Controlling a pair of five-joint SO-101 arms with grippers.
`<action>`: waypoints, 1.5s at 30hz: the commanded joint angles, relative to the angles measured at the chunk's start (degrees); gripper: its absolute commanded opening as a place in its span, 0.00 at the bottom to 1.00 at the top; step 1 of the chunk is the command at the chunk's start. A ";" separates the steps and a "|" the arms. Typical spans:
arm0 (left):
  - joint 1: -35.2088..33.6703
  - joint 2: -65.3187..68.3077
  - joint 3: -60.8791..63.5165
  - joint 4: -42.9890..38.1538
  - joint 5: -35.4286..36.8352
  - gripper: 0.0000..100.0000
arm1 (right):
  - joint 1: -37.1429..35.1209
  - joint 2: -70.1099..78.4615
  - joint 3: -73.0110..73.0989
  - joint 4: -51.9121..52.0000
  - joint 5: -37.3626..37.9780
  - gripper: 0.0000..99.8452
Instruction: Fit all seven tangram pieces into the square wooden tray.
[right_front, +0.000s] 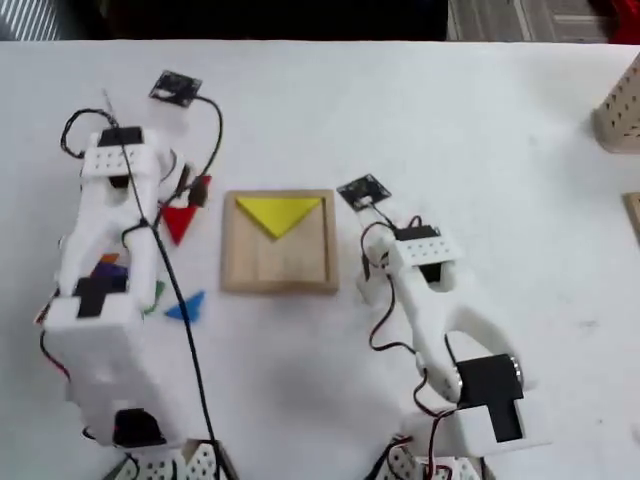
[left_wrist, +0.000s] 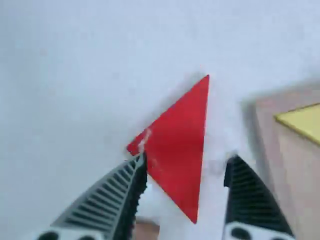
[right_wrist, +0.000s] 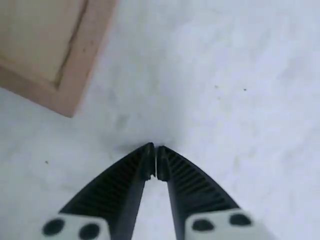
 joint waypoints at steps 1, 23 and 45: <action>-1.71 10.86 -14.24 4.13 0.53 0.25 | -1.01 -1.80 0.00 -1.10 0.53 0.02; -4.88 30.37 -44.31 20.04 -7.91 0.29 | -1.10 -1.80 0.00 -1.19 0.53 0.02; -4.88 38.90 -54.51 25.05 -13.98 0.30 | -1.10 -1.80 0.00 -1.19 0.53 0.02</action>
